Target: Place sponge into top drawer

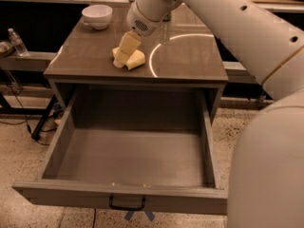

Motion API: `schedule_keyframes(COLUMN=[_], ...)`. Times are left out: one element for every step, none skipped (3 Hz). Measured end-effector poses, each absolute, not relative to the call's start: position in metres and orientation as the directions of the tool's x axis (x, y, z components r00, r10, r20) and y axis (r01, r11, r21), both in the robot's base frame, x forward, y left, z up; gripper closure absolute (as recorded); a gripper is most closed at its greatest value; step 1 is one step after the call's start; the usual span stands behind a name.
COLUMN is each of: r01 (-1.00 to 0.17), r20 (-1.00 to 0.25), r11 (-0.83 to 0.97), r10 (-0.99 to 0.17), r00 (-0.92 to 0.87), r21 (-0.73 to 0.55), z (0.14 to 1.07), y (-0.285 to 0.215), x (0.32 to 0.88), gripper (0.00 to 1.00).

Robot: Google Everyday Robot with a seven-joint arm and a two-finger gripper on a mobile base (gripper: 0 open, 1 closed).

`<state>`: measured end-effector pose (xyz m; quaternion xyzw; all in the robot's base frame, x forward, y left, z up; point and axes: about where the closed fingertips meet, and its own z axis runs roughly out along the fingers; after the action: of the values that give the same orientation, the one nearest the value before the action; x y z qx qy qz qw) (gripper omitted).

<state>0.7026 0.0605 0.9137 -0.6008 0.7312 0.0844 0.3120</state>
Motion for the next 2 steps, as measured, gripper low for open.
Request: schedule_keyframes(r01=[-0.935,-0.929], r20=[-0.601,-0.622], r11=[0.307,0.346], r10=[-0.786,-0.758], r00=[-0.142,-0.194], r21=[-0.18,-0.132], z=[0.886,0.865], y=[0.083,0.09], x=[0.73,0.748], gripper=[0.0,0.0])
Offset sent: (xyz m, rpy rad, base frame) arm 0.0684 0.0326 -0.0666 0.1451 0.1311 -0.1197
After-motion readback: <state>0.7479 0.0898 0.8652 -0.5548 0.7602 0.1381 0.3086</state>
